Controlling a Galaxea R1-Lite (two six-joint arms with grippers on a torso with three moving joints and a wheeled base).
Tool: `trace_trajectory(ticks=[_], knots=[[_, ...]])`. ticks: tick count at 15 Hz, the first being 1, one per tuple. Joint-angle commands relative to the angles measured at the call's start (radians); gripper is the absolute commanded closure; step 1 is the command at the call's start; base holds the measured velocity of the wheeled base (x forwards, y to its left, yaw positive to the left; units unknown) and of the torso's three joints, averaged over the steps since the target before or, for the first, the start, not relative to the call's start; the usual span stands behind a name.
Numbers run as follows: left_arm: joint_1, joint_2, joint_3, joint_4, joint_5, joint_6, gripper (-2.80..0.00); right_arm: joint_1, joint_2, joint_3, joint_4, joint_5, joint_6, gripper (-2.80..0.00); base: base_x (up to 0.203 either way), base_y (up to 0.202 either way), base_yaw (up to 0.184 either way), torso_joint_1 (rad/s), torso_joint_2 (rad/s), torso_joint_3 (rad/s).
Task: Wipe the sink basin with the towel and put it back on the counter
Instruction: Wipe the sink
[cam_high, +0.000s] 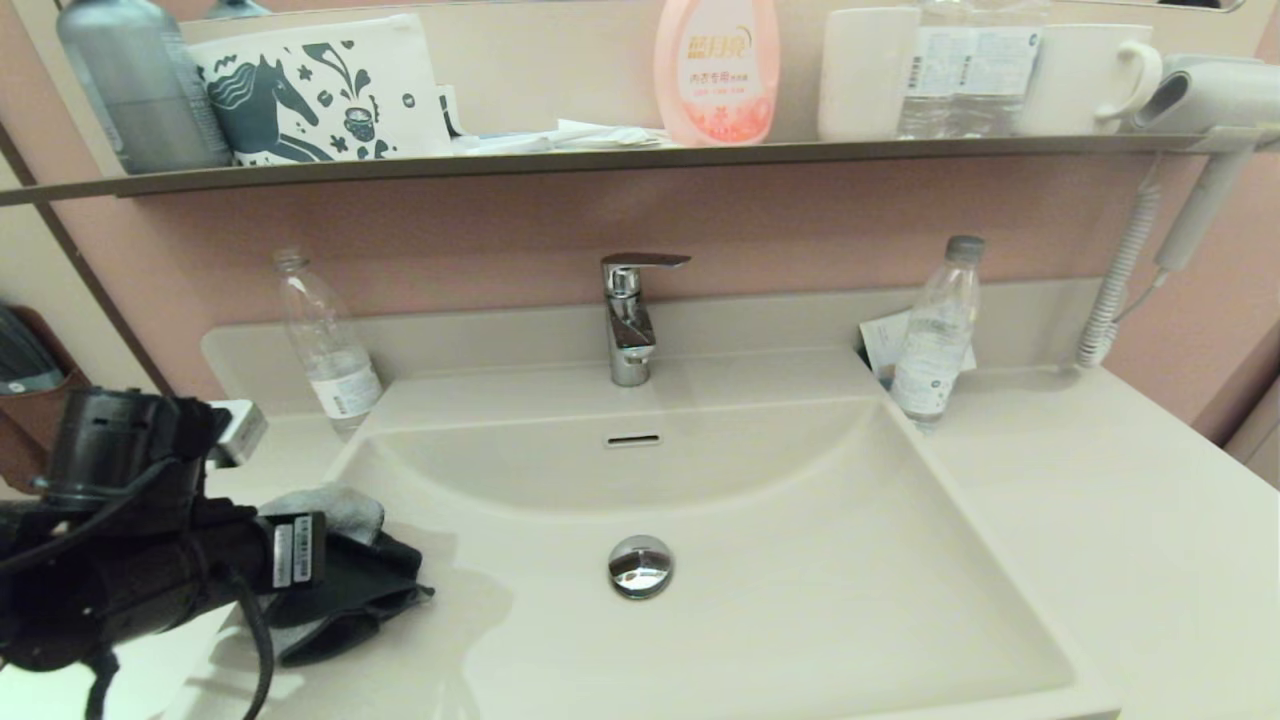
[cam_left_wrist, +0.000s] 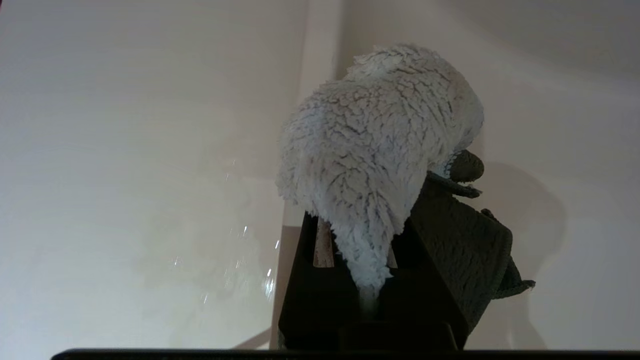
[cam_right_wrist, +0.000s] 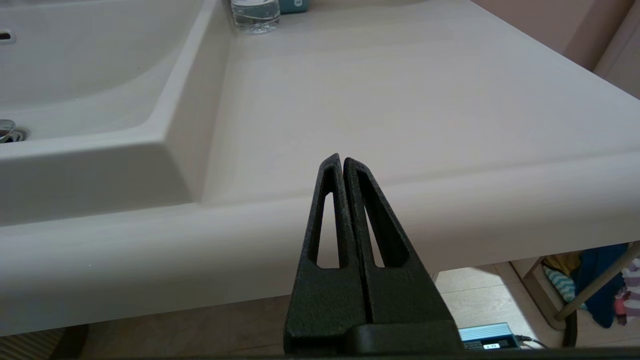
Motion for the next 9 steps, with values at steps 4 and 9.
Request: trace_trajectory(ticks=[4, 9], knots=[[-0.038, 0.250, -0.185, -0.085, 0.018, -0.002, 0.00, 0.000, 0.001, 0.000, 0.000, 0.000, 0.000, 0.00, 0.000, 0.000, 0.000, 0.000, 0.00, 0.000], [-0.069, 0.165, -0.190, -0.073, 0.079, -0.037, 0.00, 0.000, 0.001, 0.000, 0.000, 0.000, 0.000, 0.00, 0.000, 0.000, 0.000, 0.000, 0.00, 0.000]])
